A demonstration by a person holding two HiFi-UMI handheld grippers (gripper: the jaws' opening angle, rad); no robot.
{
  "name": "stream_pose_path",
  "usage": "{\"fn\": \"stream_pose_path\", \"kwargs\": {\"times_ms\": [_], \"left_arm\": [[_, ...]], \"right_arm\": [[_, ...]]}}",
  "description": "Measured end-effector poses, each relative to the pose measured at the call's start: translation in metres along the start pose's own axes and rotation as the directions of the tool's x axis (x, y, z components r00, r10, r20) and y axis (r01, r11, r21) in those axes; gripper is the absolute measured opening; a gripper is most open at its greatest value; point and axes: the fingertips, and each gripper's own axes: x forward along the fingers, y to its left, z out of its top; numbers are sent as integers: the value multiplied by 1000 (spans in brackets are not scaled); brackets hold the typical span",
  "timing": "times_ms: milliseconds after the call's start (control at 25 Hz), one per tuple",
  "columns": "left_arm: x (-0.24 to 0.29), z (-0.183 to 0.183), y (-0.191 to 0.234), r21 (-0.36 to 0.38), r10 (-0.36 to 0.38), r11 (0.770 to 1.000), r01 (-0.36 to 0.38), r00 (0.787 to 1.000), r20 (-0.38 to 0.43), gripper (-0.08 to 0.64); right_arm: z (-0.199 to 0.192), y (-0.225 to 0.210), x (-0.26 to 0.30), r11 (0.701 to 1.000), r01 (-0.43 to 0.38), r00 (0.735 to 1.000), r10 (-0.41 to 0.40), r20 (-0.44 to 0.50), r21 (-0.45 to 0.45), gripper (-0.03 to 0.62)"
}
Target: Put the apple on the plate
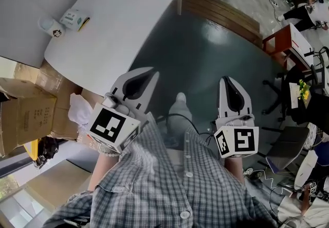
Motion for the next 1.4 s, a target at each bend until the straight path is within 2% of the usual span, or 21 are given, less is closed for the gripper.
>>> {"fn": "stream_pose_path", "kwargs": {"times_ms": [280, 760, 1400], "left_arm": [[28, 7, 16, 0, 52, 999, -52, 999, -1, 9], [101, 40, 24, 18, 110, 994, -110, 994, 30, 9], [168, 64, 49, 22, 242, 969, -244, 966, 87, 9]], "right_arm": [[4, -15, 36, 997, -69, 998, 69, 7, -22, 29], [16, -81, 96, 992, -128, 991, 128, 30, -25, 29], [25, -133, 174, 964, -256, 963, 261, 70, -74, 29]]}}
